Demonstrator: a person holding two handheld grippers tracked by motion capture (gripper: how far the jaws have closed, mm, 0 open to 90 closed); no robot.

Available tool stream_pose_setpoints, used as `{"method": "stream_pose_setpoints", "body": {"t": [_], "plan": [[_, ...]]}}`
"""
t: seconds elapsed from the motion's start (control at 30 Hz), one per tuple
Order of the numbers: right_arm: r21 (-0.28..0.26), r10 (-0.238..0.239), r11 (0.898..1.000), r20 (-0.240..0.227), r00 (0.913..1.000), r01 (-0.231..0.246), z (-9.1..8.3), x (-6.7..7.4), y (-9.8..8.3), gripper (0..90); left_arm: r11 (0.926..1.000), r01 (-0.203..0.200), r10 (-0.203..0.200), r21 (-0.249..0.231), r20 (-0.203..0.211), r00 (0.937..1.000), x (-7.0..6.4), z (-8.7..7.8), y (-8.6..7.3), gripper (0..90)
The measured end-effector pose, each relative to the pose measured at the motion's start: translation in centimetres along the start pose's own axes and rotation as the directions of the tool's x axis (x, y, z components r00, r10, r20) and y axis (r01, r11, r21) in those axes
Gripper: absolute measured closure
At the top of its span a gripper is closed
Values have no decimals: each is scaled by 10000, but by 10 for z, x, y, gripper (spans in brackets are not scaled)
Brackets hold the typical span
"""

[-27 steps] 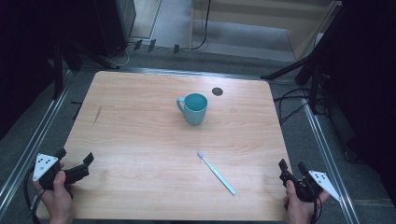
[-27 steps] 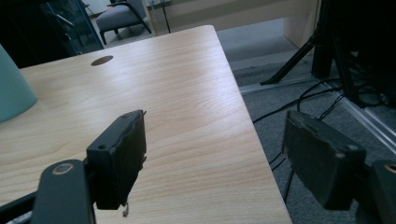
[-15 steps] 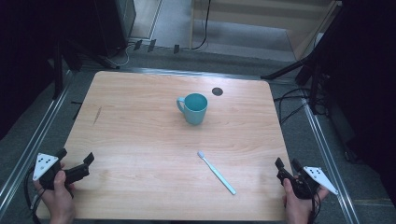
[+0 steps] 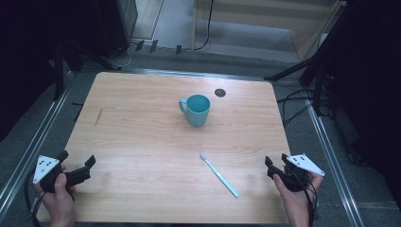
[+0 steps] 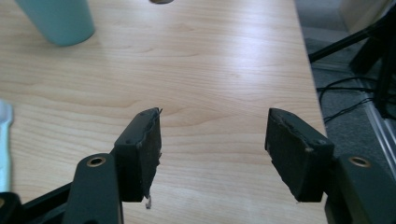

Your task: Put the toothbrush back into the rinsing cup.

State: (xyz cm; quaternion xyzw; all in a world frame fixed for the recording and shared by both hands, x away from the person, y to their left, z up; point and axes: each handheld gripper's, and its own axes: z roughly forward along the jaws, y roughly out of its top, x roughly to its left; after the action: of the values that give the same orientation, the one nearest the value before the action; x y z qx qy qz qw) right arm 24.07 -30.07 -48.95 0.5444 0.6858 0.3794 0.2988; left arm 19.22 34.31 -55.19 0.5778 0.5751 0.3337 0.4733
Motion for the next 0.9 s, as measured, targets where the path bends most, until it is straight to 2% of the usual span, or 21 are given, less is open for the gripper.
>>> {"method": "stream_pose_setpoints", "body": {"t": [0.07, 0.17, 0.23, 0.27, 0.3, 0.33, 0.4, 0.43, 0.47, 0.5, 0.53, 0.57, 0.67, 0.7, 0.77, 0.8, 0.83, 0.87, 0.9], "plan": [[285, -210, 9994, -202, 9996, 216, 3, 2, 6, 369, 10000, -21, 21, 30, -6, 10000, 0, 0, 0, 0], [577, -378, 9976, -251, 9990, 392, 5, 5, 11, 373, 10000, 7, -7, 20, -47, 10000, 0, 0, 0, 0], [1069, -628, 9921, -355, 9974, 662, 8, 7, 18, 396, 10000, 16, -16, 29, -72, 10000, 0, 0, 0, 0], [1766, -788, 9807, -333, 9963, 835, 9, 10, 25, 411, 10000, 31, -31, 32, -69, 10000, 1, 0, 0, 0], [1766, -788, 9807, -333, 9963, 835, 9, 10, 25, 411, 10000, 50, -50, 22, -66, 10000, 1, 0, 0, 0], [1984, -847, 9759, -395, 9956, 909, 10, 11, 28, 418, 9999, 91, -91, 44, -46, 9999, 1, 1, 0, 0], [2773, -1034, 9533, -724, 9920, 1196, 13, 15, 37, 424, 9999, 151, -151, 53, -49, 9999, 2, 1, 0, 0], [3336, -1168, 9319, -964, 9885, 1427, 16, 19, 42, 426, 9998, 169, -168, 54, -44, 9998, 2, 1, 0, 0], [3336, -1168, 9319, -964, 9885, 1427, 16, 19, 42, 426, 9998, 169, -168, 54, -44, 9998, 2, 1, 0, 0], [3759, -1223, 9147, -922, 9882, 1483, 19, 22, 47, 449, 9999, 154, -154, 65, -32, 9999, 2, 1, 0, 0], [3973, -1335, 9039, -891, 9870, 1581, 21, 24, 49, 446, 9999, 154, -154, 65, -32, 9999, 2, 1, 0, 0], [3973, -1335, 9039, -891, 9870, 1581, 21, 24, 49, 446, 9999, 155, -155, 71, -32, 9999, 1, 1, 1, 0], [4445, -1516, 8754, -1213, 9810, 1902, 26, 28, 56, 468, 9998, 164, -163, 87, -52, 9999, 2, 1, 1, 0], [4524, -1595, 8686, -1311, 9785, 2022, 27, 29, 57, 465, 9998, 172, -171, 97, -49, 9998, 2, 1, 1, 0], [4809, -1801, 8459, -1495, 9722, 2307, 29, 33, 61, 438, 9998, 189, -189, 111, -73, 9998, 2, 1, 1, 0], [4974, -2015, 8310, -1478, 9683, 2489, 31, 36, 62, 413, 9997, 196, -195, 110, -92, 9998, 2, 1, 1, 0], [5207, -2650, 8026, -1256, 9560, 2909, 33, 43, 64, 408, 9997, 196, -195, 111, -98, 9998, 2, 1, 1, 0], [5207, -2650, 8026, -1256, 9560, 2909, 33, 43, 64, 408, 9997, 196, -195, 111, -98, 9998, 2, 1, 1, 0], [5265, -2738, 7949, -1324, 9526, 3016, 34, 46, 65, 401, 9997, 204, -203, 113, -102, 9997, 2, 1, 1, 0]]}}
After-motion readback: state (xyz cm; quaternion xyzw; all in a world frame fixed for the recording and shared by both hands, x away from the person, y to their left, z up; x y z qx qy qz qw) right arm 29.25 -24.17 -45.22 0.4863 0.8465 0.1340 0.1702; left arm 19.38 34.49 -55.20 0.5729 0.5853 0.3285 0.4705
